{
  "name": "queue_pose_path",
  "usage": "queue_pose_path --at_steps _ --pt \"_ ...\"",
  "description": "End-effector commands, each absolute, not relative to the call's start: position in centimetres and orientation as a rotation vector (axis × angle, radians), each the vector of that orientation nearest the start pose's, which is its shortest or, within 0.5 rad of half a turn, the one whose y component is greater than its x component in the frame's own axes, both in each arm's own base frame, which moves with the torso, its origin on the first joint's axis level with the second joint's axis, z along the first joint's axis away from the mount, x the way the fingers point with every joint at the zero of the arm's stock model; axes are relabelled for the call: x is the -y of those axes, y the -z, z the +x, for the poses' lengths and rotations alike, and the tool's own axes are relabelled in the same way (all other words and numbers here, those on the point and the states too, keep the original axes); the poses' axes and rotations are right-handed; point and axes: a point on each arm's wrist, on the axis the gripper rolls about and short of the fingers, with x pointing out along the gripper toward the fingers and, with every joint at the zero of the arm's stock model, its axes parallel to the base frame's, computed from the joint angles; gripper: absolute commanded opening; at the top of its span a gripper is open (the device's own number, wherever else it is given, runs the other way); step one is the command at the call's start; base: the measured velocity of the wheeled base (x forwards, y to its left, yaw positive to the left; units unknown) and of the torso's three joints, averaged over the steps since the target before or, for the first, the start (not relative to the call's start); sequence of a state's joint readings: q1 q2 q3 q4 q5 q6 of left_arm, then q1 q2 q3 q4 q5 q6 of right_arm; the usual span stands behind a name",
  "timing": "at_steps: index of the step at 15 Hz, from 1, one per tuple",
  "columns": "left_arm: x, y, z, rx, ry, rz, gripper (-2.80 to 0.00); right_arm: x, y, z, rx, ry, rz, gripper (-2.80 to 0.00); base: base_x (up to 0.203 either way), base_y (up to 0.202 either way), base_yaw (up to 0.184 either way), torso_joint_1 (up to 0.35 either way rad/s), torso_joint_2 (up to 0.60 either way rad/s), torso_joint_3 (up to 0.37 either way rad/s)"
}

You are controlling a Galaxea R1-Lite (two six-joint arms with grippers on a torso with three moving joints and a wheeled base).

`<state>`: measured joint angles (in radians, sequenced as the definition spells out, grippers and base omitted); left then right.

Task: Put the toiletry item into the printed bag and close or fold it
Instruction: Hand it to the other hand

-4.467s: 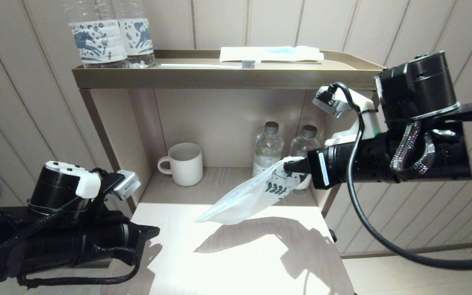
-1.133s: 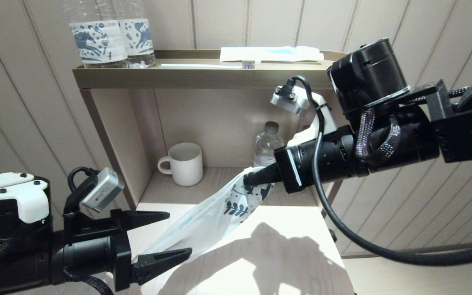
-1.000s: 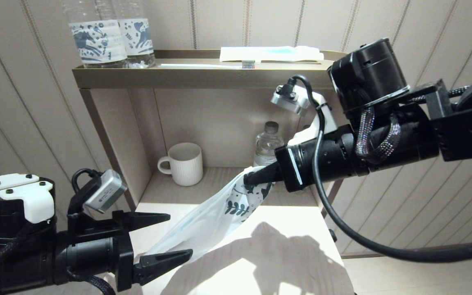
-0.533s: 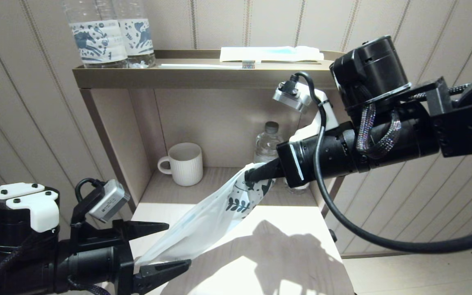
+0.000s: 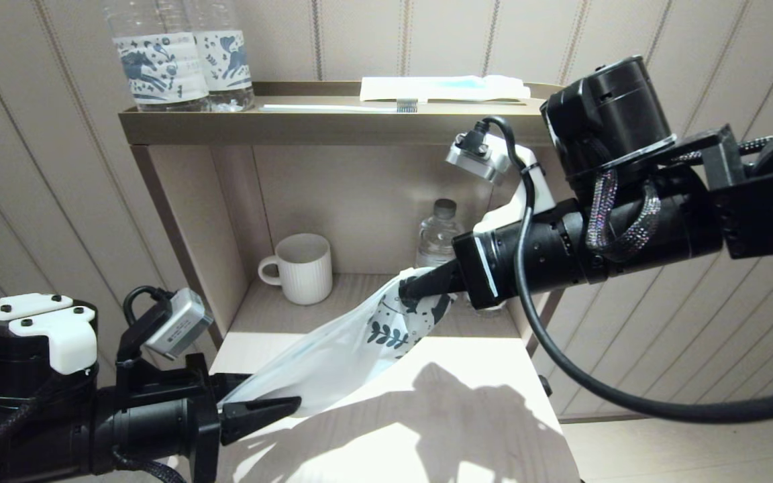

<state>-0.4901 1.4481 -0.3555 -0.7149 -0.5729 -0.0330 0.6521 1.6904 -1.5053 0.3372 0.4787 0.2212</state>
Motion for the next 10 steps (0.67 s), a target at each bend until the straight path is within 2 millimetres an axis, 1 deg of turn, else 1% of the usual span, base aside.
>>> queue_pose_path --at_steps 1,6,8,10 --pt "10.7 -14.2 17.2 -0.407 1.053 -0.046 -2.8 -19.6 -29.0 23.7 -0.671 -1.043 0.146 -2.8 0.0 0.0 0.0 0.0 0.0 0.0" --pt "10.6 -14.6 16.8 -0.388 1.056 -0.044 -2.8 -19.7 -28.0 23.9 -0.702 -1.032 0.131 -2.8 0.0 0.0 0.0 0.0 0.0 0.0" --pt "10.5 -15.0 16.8 -0.381 1.057 -0.043 -2.8 -19.3 -27.2 24.1 -0.725 -1.011 0.128 -2.8 0.0 0.0 0.0 0.0 0.0 0.0" --pt "10.6 -15.7 16.9 -0.416 1.054 -0.041 -2.8 -19.2 -26.1 24.1 -0.755 -1.008 0.105 -2.8 0.0 0.0 0.0 0.0 0.0 0.0"
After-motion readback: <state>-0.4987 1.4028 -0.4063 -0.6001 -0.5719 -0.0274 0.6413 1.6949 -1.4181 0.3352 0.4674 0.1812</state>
